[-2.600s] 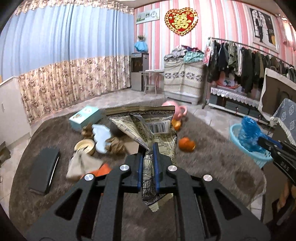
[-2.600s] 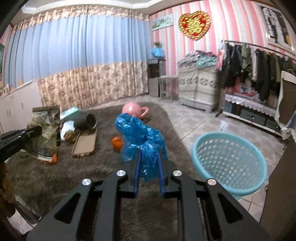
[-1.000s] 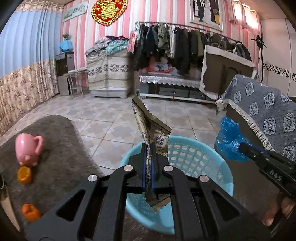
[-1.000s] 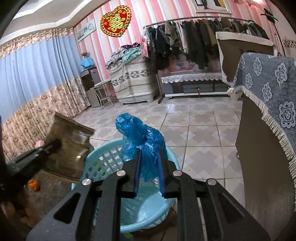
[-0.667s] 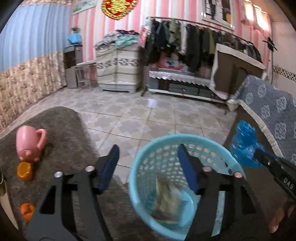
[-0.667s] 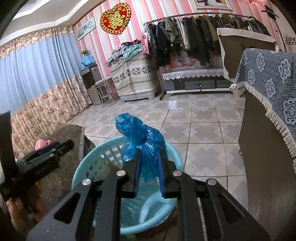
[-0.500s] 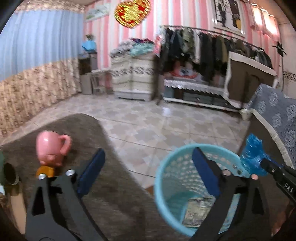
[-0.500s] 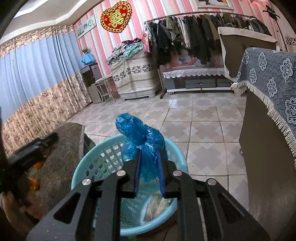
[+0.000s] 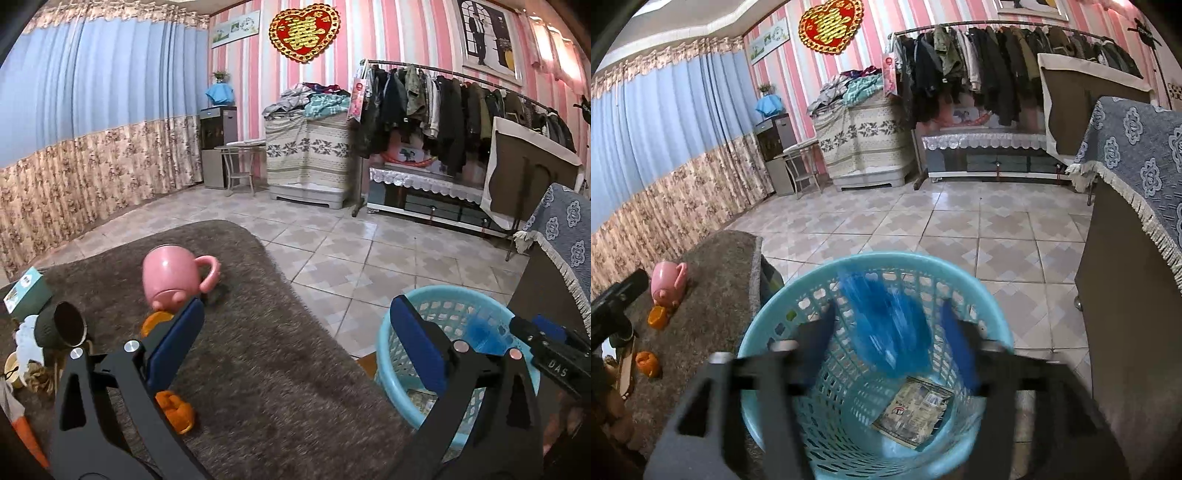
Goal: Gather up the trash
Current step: 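Open both tools to drop the bag and wrapper into the basket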
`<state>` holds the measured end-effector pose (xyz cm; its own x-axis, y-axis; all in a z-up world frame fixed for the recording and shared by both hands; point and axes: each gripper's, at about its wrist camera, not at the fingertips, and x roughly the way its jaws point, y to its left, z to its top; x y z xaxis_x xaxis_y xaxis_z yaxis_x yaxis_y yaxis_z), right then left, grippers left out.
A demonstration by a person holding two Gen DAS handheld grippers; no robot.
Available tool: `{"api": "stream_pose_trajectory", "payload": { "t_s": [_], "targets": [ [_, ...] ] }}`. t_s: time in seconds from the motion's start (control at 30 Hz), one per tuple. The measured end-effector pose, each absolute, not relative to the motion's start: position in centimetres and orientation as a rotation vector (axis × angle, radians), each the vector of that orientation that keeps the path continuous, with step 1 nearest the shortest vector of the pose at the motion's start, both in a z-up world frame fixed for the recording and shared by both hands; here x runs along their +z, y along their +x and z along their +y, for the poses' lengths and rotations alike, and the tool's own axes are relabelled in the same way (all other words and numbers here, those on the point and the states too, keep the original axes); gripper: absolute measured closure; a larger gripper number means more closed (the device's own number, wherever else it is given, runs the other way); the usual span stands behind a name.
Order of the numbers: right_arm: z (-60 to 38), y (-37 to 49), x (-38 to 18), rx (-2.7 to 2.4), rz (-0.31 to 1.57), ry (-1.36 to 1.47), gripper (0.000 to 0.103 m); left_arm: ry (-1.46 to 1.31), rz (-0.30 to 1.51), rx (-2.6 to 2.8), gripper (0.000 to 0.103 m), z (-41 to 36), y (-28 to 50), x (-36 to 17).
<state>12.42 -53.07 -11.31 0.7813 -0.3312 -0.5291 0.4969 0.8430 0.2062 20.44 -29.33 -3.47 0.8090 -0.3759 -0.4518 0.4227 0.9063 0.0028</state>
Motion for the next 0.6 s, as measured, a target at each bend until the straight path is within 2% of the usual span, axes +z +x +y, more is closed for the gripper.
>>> {"api": "stream_pose_trajectory", "payload": {
  "t_s": [0.1,0.27,0.6],
  "targets": [
    [-52.4,12.8,-11.2,-0.450,0.508,0.327,0.022,0.100,0.449,-0.412,0.005,-28.6,19.9,-3.0],
    [-51.6,12.6,-10.4,-0.446,0.496,0.291,0.011,0.086,0.445,-0.389,0.005,-27.0,19.5,-2.6],
    [-48.8,11.8,-8.0,-0.377,0.445,0.252,0.010,0.064,0.392,-0.306,0.005,-22.2,17.9,-0.6]
  ]
}}
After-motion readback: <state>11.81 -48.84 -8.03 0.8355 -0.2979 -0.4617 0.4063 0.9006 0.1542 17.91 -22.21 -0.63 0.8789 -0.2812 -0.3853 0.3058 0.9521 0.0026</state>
